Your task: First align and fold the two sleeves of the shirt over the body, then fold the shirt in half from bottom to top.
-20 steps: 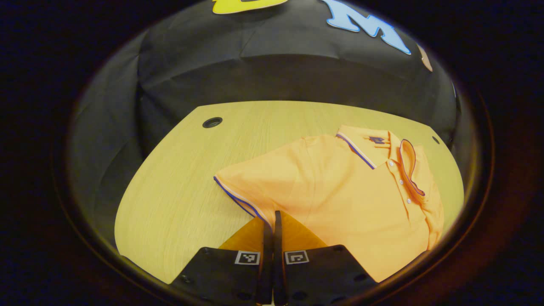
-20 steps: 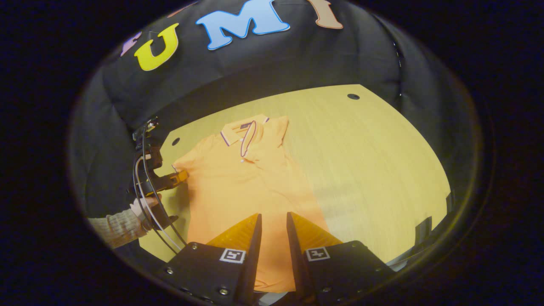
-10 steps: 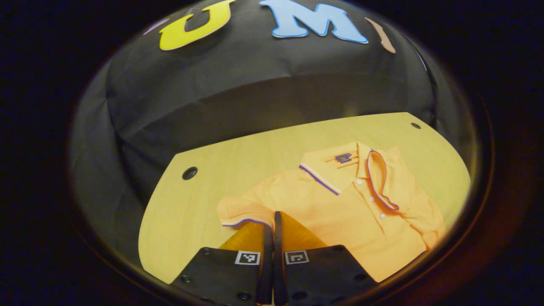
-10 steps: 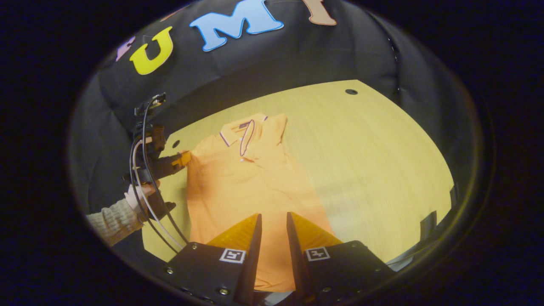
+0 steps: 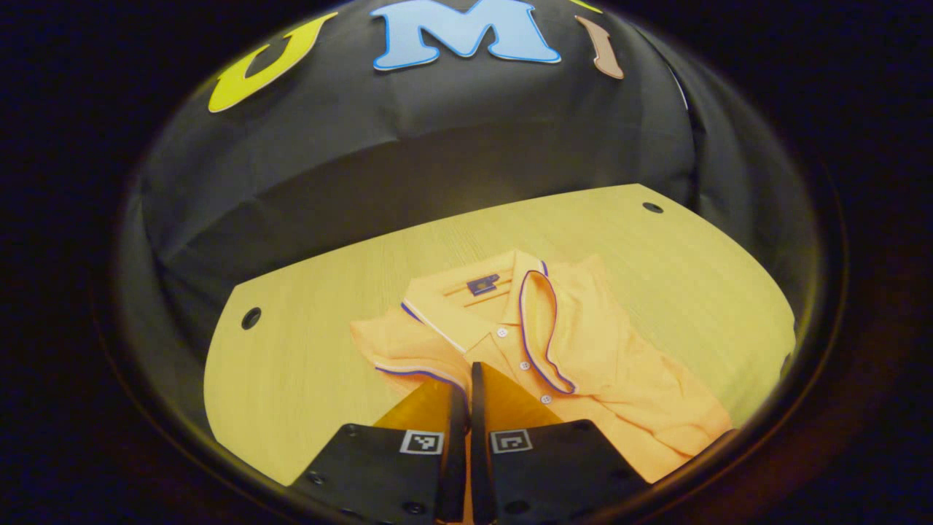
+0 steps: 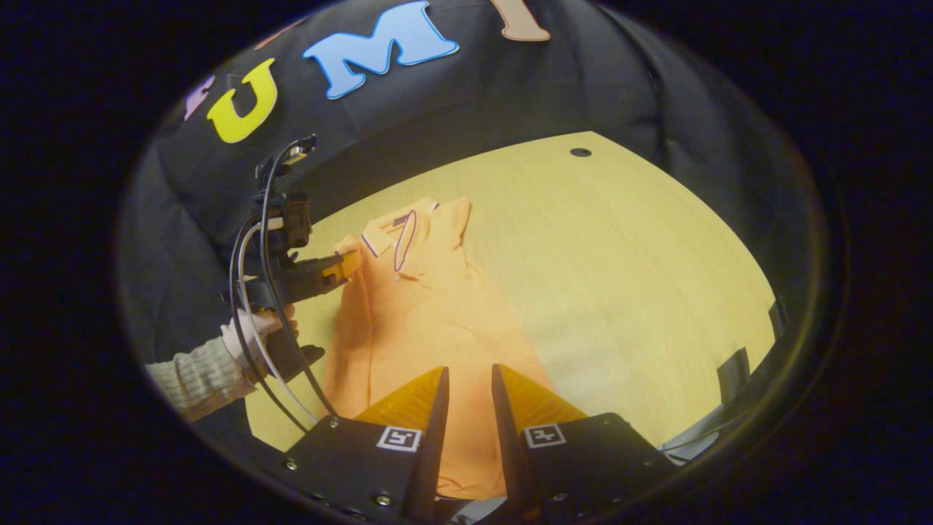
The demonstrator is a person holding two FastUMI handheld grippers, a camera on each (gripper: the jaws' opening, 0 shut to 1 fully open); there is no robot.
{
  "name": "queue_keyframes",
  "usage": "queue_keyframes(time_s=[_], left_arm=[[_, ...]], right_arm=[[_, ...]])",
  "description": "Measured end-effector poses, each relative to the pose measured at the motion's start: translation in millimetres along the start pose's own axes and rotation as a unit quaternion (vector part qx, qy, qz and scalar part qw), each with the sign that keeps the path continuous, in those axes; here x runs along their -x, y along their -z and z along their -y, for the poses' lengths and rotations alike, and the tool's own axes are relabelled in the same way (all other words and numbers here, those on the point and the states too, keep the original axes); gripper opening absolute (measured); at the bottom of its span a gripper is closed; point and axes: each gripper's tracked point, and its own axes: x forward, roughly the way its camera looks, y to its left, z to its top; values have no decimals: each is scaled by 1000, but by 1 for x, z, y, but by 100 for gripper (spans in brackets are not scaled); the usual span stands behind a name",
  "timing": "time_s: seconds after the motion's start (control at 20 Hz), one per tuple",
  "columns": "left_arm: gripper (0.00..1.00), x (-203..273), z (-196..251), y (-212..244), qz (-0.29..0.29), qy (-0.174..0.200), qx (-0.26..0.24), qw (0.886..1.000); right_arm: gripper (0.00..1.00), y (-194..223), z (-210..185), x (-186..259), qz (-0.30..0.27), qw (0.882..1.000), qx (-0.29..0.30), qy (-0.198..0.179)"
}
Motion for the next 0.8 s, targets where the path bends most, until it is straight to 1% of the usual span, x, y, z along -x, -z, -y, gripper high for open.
queue_keyframes(time_s=[0.05, 0.1, 0.15, 0.25, 0.35, 0.4, 0.45, 0.5, 0.55, 0.6, 0.7, 0.8], left_arm=[[20, 2, 2, 0, -1, 1, 3, 1000], [24, 3, 6, -1, -3, 5, 5, 1000], [23, 4, 9, -1, -2, 12, 8, 1000], [44, 11, 13, -3, 2, 17, 12, 1000], [65, 24, 18, -7, 9, 29, 22, 999], [78, 33, 19, -7, 12, 33, 27, 999], [75, 44, 17, -6, 17, 34, 30, 999], [81, 57, 15, -5, 21, 37, 33, 999], [93, 69, 13, -1, 22, 38, 34, 998], [97, 83, 9, 5, 22, 37, 35, 998], [100, 111, 2, 21, 17, 31, 33, 999], [100, 137, -6, 43, 4, 21, 35, 999]], right_arm=[[37, -1, 3, 0, 1, 1000, -6, 3], [37, 1, 6, 1, 2, 1000, -11, 4], [37, 2, 9, 0, 3, 1000, -15, 6], [37, 4, 16, 2, 3, 1000, -20, 8], [37, 7, 21, 4, 1, 1000, -19, 12], [37, 8, 25, 5, -2, 1000, -16, 14], [37, 12, 28, 5, -6, 1000, -12, 18], [37, 16, 33, 6, -12, 1000, -6, 19], [37, 22, 36, 7, -21, 1000, 0, 20], [37, 25, 38, 6, -31, 999, 6, 18], [37, 34, 41, 4, -51, 998, 18, 14], [37, 45, 51, 7, -68, 997, 32, 12]])
